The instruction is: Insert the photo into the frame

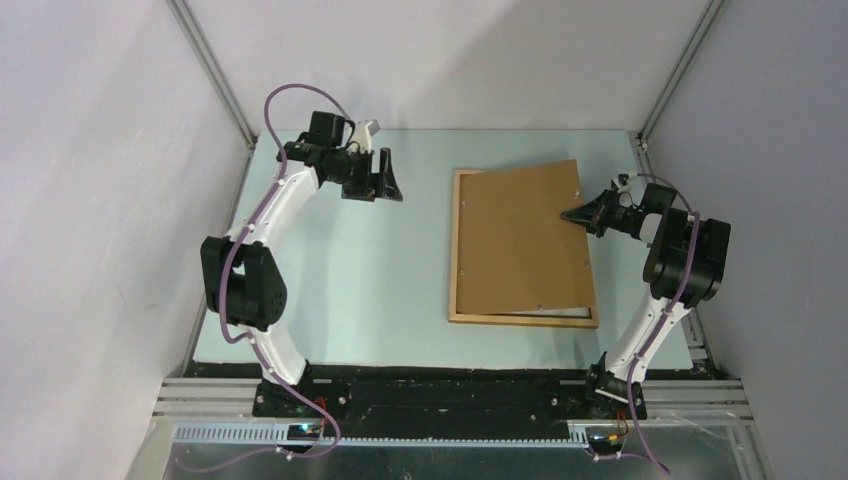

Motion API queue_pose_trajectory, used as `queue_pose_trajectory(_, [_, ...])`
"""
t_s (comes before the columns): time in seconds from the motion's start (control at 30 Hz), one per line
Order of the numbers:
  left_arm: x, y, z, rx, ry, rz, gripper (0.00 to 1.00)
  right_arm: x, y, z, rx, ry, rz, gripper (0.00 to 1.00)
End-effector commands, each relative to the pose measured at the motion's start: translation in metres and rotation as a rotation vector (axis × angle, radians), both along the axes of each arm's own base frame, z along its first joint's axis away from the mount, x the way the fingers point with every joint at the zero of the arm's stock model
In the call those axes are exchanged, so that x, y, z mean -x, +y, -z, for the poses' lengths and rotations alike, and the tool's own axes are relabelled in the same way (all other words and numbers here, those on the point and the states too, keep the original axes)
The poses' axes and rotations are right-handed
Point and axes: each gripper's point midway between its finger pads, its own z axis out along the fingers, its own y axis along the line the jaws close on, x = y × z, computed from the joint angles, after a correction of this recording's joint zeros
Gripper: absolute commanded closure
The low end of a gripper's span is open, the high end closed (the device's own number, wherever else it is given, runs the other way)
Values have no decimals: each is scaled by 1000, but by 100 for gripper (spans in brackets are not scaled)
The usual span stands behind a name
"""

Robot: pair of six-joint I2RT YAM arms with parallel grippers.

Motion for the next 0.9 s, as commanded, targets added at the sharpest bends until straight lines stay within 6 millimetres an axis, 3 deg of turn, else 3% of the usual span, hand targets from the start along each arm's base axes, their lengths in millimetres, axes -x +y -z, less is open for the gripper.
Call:
queue_pose_trajectory(0.0, [-2,-1,-6,17,-31,19,14,-4,6,-14,-29,-42,-48,100])
queue_pose_trajectory(0.53, [-1,-1,-5,15,-29,21,14,-8,10,1,-2,-28,-64,100])
queue_pose_trajectory(0.67, [-1,-1,-5,13,-32,22,14,-7,8,6,17,-23,-60,90])
queue_pose_trajectory(0.87, [-2,-1,-5,16,-31,22,14,-4,7,11,59,-6,-55,61])
